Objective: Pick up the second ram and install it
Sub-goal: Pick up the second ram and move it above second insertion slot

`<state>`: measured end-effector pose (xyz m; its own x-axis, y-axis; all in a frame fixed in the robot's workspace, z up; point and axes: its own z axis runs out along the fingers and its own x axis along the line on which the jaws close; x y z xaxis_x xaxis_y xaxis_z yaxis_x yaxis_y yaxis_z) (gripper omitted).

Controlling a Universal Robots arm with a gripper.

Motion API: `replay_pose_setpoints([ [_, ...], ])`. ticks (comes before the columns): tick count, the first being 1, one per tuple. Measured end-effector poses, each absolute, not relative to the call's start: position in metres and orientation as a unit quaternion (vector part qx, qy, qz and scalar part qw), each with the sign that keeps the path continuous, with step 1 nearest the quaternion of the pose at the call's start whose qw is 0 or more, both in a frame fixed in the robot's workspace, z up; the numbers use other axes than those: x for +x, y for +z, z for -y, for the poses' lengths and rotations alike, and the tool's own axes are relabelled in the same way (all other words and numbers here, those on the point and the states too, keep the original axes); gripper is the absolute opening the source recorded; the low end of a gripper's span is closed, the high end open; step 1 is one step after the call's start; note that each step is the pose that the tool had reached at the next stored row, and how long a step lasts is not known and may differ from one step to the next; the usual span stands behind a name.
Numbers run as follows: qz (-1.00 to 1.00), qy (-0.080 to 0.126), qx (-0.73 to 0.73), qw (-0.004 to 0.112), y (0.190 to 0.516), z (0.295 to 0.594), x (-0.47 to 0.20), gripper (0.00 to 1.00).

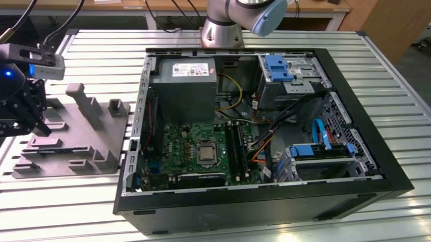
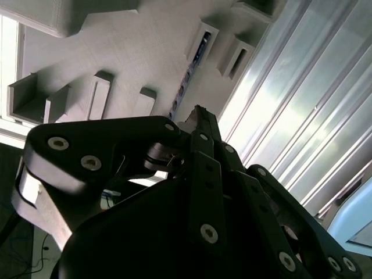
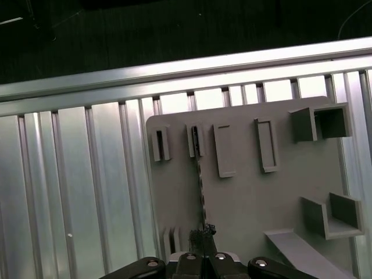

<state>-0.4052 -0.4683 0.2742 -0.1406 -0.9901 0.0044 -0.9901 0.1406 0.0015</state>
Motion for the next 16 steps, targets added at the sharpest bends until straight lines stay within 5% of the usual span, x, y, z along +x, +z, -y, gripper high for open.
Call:
replay_pose_setpoints([
  [16, 0.75, 0.001, 0.662, 0.002, 0.259, 0.468, -0.405, 0.1],
])
